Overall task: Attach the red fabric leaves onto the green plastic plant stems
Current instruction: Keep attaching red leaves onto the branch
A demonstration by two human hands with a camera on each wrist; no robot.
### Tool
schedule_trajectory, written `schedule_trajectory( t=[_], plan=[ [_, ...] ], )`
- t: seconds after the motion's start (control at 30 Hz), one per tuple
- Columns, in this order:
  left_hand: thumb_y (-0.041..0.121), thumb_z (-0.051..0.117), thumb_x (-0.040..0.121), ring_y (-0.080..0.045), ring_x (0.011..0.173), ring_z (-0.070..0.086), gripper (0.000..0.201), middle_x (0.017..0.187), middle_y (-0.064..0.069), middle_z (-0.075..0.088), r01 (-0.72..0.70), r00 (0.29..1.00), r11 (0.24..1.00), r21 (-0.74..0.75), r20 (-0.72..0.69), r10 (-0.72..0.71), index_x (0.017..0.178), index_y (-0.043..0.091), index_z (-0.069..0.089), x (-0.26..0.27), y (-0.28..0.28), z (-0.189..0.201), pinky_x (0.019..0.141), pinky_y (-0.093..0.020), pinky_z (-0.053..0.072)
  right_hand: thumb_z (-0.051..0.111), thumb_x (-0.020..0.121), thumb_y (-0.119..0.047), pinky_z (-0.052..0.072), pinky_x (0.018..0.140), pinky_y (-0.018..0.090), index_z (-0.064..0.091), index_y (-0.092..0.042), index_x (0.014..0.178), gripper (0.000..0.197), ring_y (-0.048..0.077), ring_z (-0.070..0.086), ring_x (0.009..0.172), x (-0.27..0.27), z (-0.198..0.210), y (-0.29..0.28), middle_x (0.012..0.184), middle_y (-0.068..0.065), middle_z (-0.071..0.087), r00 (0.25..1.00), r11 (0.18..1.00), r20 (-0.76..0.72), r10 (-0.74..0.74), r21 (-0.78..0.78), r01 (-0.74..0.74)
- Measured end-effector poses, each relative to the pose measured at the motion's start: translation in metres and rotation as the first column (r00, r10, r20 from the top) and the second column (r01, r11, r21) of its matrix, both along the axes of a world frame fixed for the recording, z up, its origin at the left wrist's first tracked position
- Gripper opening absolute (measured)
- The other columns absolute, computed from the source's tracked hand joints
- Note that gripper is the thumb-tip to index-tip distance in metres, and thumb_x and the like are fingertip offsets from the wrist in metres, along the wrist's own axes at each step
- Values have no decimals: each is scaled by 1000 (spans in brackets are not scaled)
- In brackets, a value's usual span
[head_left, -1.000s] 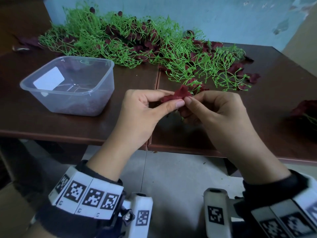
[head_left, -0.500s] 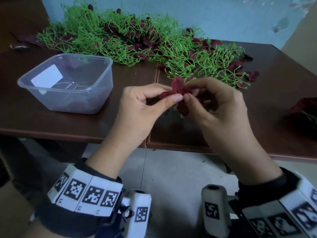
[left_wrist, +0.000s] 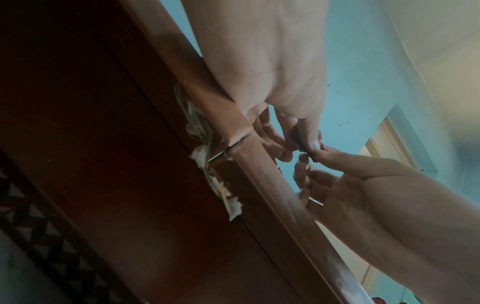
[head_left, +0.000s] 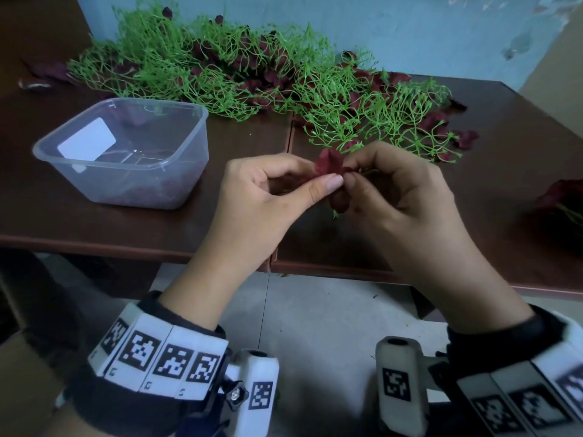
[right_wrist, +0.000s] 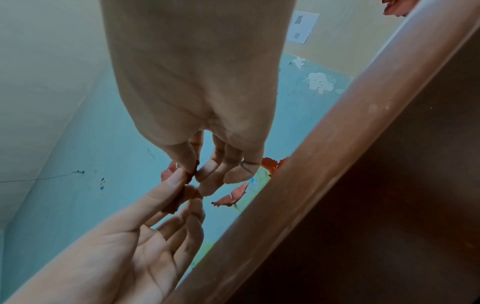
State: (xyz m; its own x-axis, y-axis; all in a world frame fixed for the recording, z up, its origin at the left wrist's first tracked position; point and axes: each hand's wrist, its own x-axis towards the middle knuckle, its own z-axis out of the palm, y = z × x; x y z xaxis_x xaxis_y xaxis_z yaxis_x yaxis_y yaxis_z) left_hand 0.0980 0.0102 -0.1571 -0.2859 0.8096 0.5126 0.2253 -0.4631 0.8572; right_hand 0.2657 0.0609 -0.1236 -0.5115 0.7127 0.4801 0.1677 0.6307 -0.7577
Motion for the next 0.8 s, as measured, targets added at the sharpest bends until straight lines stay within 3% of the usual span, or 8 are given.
schedule_trajectory(
  t=[0.1,0.27,0.43,0.53,0.7,0.77,0.8],
  plan=[
    [7,85,79,-19,83,73,15,92,-11,77,-8,1000,1000,28,29,7,91,2,78,0,0,0,82,-36,61,60,96,-9,52,64,42,66,-15,93,9,17,64,71,0,-3,1,78,0,68,999,999,47,-13,33,11],
    [8,87,74,-12,83,72,16,88,7,73,-45,998,997,65,41,42,83,18,78,-4,4,-2,79,-27,58,65,93,-16,54,68,46,70,-18,92,6,18,68,75,-1,-7,1,81,1,70,999,999,22,-43,23,42],
    [6,86,74,-11,83,72,17,87,6,75,-38,997,997,64,62,34,84,17,78,-3,4,-1,78,-26,57,65,92,-17,53,65,46,70,-16,90,6,21,67,71,-1,-6,0,80,5,70,999,999,4,-44,2,44],
    [6,85,77,-15,85,71,15,91,4,71,-22,1000,998,57,24,21,85,16,77,-4,4,-3,80,-30,58,63,92,-21,53,65,48,70,-15,88,10,23,67,71,-2,-5,-1,78,4,69,999,999,-14,-44,-8,44],
    [1,76,86,-16,88,68,8,96,-4,67,42,999,998,36,-17,-41,92,6,75,-2,4,-2,81,-30,56,65,95,-11,51,60,53,67,-5,87,10,39,62,69,-2,-4,-3,76,17,68,993,993,-120,14,-111,-28],
    [2,77,85,-14,87,69,10,94,-1,69,14,1000,999,38,-12,-14,93,9,77,-2,4,-2,80,-28,57,66,94,-6,53,63,50,69,-2,89,7,35,65,68,-3,-4,-4,76,17,70,983,985,-181,24,-162,-54],
    [3,79,84,-15,87,70,11,93,1,69,-5,1000,999,42,1,5,92,10,78,-2,4,-2,80,-30,59,67,93,-5,55,65,46,70,-2,88,6,28,68,67,-3,-4,-4,75,15,71,979,982,-203,21,-179,-58]
  ],
)
